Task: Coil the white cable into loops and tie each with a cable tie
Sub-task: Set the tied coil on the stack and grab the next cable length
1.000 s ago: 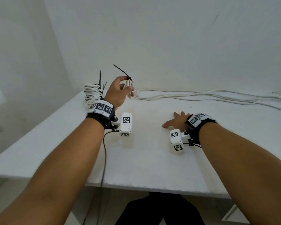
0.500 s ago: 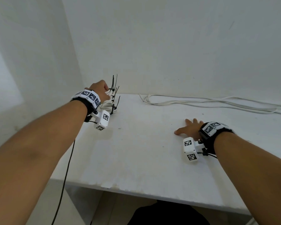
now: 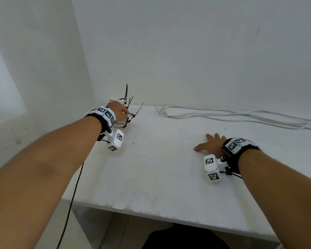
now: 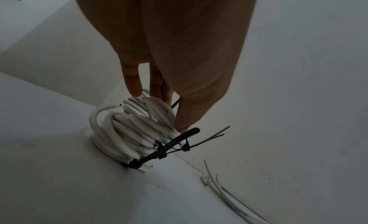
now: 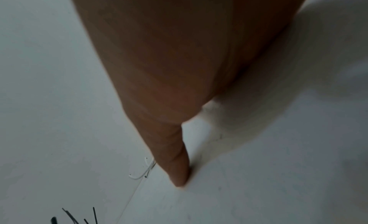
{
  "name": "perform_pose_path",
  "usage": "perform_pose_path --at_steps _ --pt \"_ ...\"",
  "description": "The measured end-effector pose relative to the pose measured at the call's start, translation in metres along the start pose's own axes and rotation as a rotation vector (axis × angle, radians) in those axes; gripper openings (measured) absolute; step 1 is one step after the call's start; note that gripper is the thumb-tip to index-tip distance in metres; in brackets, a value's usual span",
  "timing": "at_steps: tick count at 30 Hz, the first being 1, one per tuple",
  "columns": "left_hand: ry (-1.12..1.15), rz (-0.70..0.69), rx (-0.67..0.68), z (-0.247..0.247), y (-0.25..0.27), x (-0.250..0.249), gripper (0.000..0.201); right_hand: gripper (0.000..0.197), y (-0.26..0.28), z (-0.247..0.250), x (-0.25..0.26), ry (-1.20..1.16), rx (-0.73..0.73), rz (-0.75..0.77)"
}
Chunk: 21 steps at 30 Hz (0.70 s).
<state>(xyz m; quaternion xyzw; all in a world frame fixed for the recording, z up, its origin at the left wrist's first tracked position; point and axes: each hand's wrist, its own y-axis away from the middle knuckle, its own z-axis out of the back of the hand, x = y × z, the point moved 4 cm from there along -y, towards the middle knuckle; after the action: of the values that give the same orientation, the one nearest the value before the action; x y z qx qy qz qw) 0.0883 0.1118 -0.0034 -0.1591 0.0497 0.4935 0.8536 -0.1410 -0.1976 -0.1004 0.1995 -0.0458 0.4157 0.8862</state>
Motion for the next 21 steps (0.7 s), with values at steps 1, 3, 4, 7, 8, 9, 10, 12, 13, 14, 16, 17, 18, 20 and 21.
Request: perform_pose_path --at_steps 1,3,4,7,8,9,10,12,13,14,16,17,18,20,21 --pt "0.005 0.005 -0.003 0.0 0.001 0.001 0.029 0.106 0.001 0.0 0.0 0.012 -0.005 0.003" --pt "0.007 0.01 -0.021 0.0 0.001 0.003 0.028 0.104 0.002 0.001 0.0 0.017 -0.008 0.011" --pt "0.006 0.011 -0.03 0.0 0.001 0.004 0.028 0.105 0.003 0.001 0.0 0.005 -0.006 0.014" --pt "0.014 0.005 -0.049 -0.001 0.0 0.005 0.026 0.105 0.003 0.001 -0.001 -0.016 -0.002 0.017" --pt "0.012 -0.001 -0.05 -0.001 0.0 0.004 0.025 0.106 0.004 0.0 -0.001 -0.016 -0.004 0.017" --pt "0.009 -0.009 -0.048 -0.001 0.0 0.004 0.023 0.106 0.004 0.0 -0.001 -0.017 -0.007 0.017" --pt "0.009 -0.02 -0.049 0.0 -0.001 0.003 0.021 0.106 0.004 0.0 -0.001 -0.02 -0.008 0.017" --pt "0.026 -0.025 -0.071 0.004 -0.005 0.001 0.017 0.107 0.004 0.0 0.0 -0.024 -0.012 0.016" --pt "0.047 -0.026 -0.098 0.006 -0.006 -0.001 0.016 0.107 0.005 0.0 0.0 -0.023 -0.014 0.013" --pt "0.075 -0.031 -0.132 0.009 -0.009 -0.004 0.016 0.106 0.006 0.0 0.0 -0.022 -0.015 0.012" --pt "0.129 -0.067 -0.21 0.015 -0.011 -0.016 0.015 0.105 0.007 0.0 0.001 -0.023 -0.018 0.011" --pt "0.157 -0.1 -0.255 0.018 -0.01 -0.026 0.014 0.104 0.009 0.0 0.002 -0.024 -0.02 0.01" --pt "0.192 -0.141 -0.293 0.02 -0.009 -0.039 0.015 0.104 0.009 0.0 0.002 -0.024 -0.02 0.01" --pt "0.258 -0.214 -0.299 0.02 -0.009 -0.067 0.017 0.102 0.011 0.001 0.003 -0.032 -0.016 0.009" --pt "0.272 -0.241 -0.261 0.016 -0.01 -0.083 0.018 0.102 0.013 0.001 0.003 -0.038 -0.015 0.008"
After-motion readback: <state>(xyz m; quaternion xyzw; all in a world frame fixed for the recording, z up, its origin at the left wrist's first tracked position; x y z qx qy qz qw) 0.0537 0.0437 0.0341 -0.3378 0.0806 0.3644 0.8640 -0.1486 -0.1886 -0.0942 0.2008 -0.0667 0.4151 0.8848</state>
